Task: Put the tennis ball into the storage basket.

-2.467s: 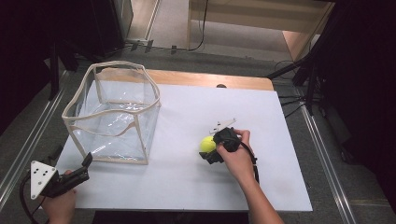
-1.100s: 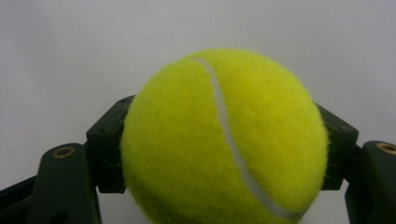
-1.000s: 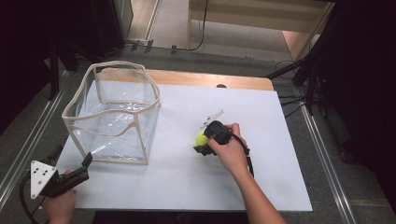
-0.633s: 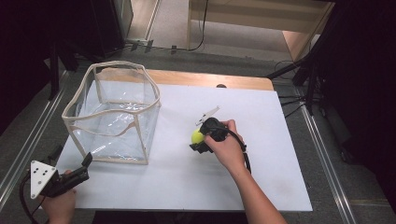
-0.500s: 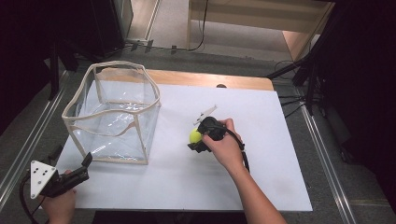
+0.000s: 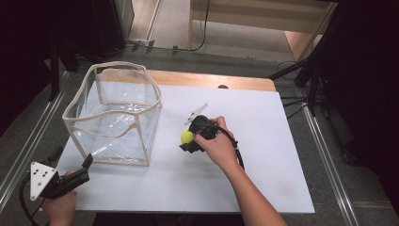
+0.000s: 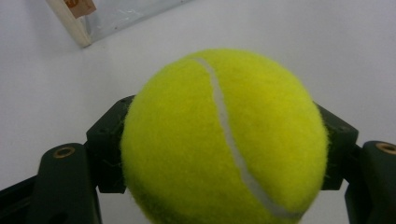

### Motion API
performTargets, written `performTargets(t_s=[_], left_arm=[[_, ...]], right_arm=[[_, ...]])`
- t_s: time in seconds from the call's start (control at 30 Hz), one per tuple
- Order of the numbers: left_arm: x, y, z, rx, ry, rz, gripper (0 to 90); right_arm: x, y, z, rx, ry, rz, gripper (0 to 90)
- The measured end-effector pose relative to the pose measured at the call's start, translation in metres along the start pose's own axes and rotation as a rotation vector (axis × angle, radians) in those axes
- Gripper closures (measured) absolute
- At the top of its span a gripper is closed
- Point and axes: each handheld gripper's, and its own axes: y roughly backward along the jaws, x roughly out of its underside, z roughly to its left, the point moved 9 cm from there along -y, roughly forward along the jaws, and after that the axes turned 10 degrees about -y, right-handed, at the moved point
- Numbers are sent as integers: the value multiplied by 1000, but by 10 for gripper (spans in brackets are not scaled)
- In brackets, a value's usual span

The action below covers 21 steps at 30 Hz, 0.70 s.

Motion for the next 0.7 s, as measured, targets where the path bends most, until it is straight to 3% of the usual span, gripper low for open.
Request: performTargets(t_s=[0.7], left_arm=[[0, 0, 1, 2, 6, 1, 68]], right_arm=[[-27, -4, 24, -38, 44, 3, 235]])
